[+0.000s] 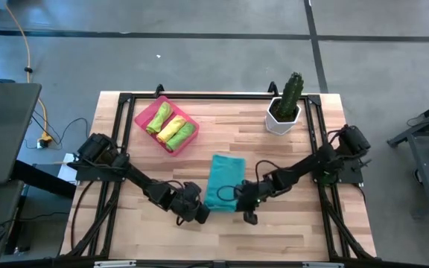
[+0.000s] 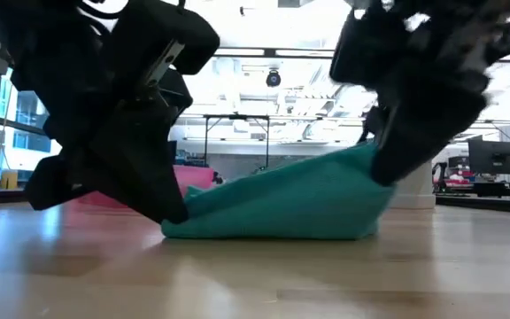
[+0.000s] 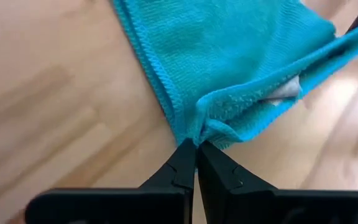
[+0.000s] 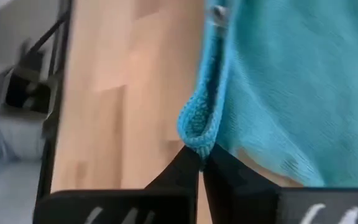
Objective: Roll microfiber towels into tight, uniform cylinder then place into a basket
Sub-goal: Roll the blue microfiber cloth
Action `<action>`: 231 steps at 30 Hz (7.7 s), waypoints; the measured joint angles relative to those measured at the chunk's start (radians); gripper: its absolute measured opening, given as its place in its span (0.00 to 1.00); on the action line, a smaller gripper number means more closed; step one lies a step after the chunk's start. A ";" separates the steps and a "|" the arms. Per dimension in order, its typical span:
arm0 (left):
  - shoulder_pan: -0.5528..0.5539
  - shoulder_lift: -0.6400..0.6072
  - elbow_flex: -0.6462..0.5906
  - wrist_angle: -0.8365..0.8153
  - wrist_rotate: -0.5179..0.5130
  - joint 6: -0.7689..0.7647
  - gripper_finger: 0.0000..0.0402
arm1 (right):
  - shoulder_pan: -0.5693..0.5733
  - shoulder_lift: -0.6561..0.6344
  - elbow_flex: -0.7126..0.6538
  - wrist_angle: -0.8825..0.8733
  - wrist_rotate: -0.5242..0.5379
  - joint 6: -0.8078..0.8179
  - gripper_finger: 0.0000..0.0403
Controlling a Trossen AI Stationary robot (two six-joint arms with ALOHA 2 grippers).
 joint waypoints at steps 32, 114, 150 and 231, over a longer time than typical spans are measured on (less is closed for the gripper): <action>0.050 -0.003 0.002 -0.060 -0.057 -0.022 0.01 | 0.126 -0.064 0.000 0.050 0.360 -0.513 0.30; -0.094 -0.005 0.003 0.267 -0.230 1.402 0.32 | -0.072 0.037 -0.004 -0.038 -0.013 0.273 0.00; 0.163 0.076 0.005 0.223 0.441 0.584 0.02 | -0.059 0.018 -0.002 -0.026 -0.058 0.052 0.26; 0.274 0.032 0.001 0.171 0.540 0.910 0.35 | 0.046 0.104 0.003 -0.068 0.173 -0.120 0.01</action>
